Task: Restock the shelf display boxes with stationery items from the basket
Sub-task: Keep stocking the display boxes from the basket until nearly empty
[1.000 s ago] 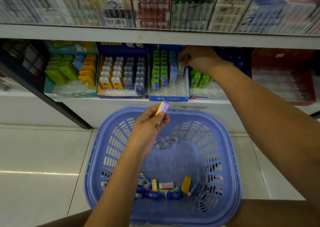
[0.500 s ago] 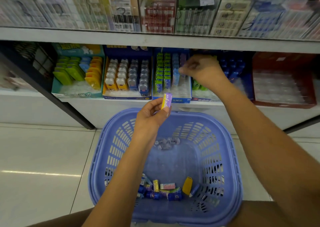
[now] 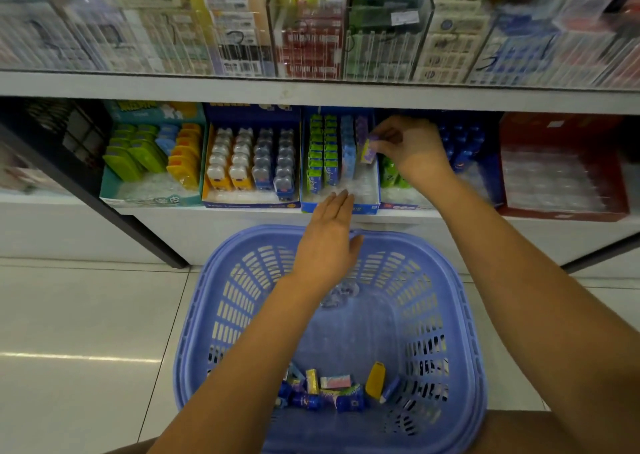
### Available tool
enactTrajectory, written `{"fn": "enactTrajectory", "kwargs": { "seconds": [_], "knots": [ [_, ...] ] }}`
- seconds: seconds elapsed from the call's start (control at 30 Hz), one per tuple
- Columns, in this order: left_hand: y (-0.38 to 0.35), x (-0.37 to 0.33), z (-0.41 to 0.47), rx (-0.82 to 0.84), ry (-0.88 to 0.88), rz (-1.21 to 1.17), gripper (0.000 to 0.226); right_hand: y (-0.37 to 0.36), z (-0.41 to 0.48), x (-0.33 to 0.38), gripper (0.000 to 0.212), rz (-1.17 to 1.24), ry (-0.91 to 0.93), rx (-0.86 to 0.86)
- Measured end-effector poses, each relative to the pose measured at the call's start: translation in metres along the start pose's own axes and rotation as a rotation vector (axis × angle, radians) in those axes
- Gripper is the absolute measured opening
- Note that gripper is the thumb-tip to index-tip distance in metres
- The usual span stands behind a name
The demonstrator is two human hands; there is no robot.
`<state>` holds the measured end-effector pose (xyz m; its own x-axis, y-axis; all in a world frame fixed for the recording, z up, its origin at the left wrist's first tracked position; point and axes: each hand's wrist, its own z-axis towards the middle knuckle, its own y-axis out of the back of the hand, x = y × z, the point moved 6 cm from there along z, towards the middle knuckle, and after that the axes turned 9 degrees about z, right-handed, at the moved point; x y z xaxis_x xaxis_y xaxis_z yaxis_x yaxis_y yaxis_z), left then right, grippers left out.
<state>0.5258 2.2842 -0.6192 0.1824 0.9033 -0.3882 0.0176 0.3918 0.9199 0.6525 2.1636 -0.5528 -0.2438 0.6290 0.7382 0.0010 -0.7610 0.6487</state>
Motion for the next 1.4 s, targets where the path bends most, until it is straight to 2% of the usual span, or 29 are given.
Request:
{"fn": "enactTrajectory", "kwargs": {
  "seconds": [0.27, 0.37, 0.47, 0.53, 0.6, 0.63, 0.67, 0.73, 0.8, 0.87, 0.93, 1.0, 1.17, 1.3, 1.4],
  "knots": [
    [-0.003, 0.005, 0.002, 0.012, -0.029, 0.048, 0.065, -0.018, 0.010, -0.006, 0.022, -0.205, 0.010, 0.112],
    [-0.003, 0.006, 0.004, 0.035, -0.034, 0.048, 0.065, -0.020, 0.018, 0.003, 0.024, -0.359, 0.023, 0.173],
    [0.003, 0.004, -0.002, -0.017, -0.032, -0.103, 0.059, -0.021, 0.020, 0.016, 0.026, -0.485, 0.009, 0.262],
    [0.012, 0.007, -0.014, -0.162, -0.063, -0.225, 0.045, -0.013, 0.009, 0.023, 0.029, -0.436, 0.019, 0.203],
    [0.003, 0.022, -0.026, -0.200, -0.035, -0.269, 0.028, -0.007, -0.018, 0.021, 0.026, -0.180, -0.025, 0.149],
    [-0.012, 0.034, -0.030, -0.124, 0.027, -0.283, 0.022, -0.013, -0.038, 0.016, 0.022, -0.058, -0.061, 0.193],
    [-0.033, 0.047, -0.035, 0.019, 0.106, -0.261, 0.020, -0.027, -0.059, 0.010, 0.020, -0.019, -0.098, 0.294],
    [-0.082, 0.068, -0.052, 0.402, 0.193, -0.103, 0.025, -0.071, -0.107, -0.012, 0.016, -0.088, -0.188, 0.595],
    [-0.126, 0.084, -0.083, 0.716, 0.182, 0.005, 0.032, -0.122, -0.157, -0.042, 0.017, -0.203, -0.283, 0.875],
    [-0.157, 0.099, -0.114, 0.926, 0.182, 0.051, 0.040, -0.166, -0.204, -0.073, 0.024, -0.295, -0.363, 1.076],
    [-0.177, 0.110, -0.138, 1.054, 0.168, 0.126, 0.038, -0.197, -0.244, -0.097, 0.024, -0.358, -0.428, 1.199],
    [-0.190, 0.117, -0.151, 1.121, 0.174, 0.183, 0.034, -0.220, -0.275, -0.116, 0.022, -0.405, -0.490, 1.243],
    [-0.205, 0.116, -0.144, 1.007, 0.120, 0.242, 0.032, -0.247, -0.300, -0.139, 0.036, -0.460, -0.538, 1.247],
    [-0.220, 0.109, -0.143, 1.019, 0.086, 0.218, 0.033, -0.240, -0.292, -0.162, 0.038, -0.450, -0.597, 1.263],
    [-0.229, 0.108, -0.144, 1.050, 0.106, 0.187, 0.033, -0.227, -0.269, -0.169, 0.016, -0.360, -0.569, 1.231]
  ]
}}
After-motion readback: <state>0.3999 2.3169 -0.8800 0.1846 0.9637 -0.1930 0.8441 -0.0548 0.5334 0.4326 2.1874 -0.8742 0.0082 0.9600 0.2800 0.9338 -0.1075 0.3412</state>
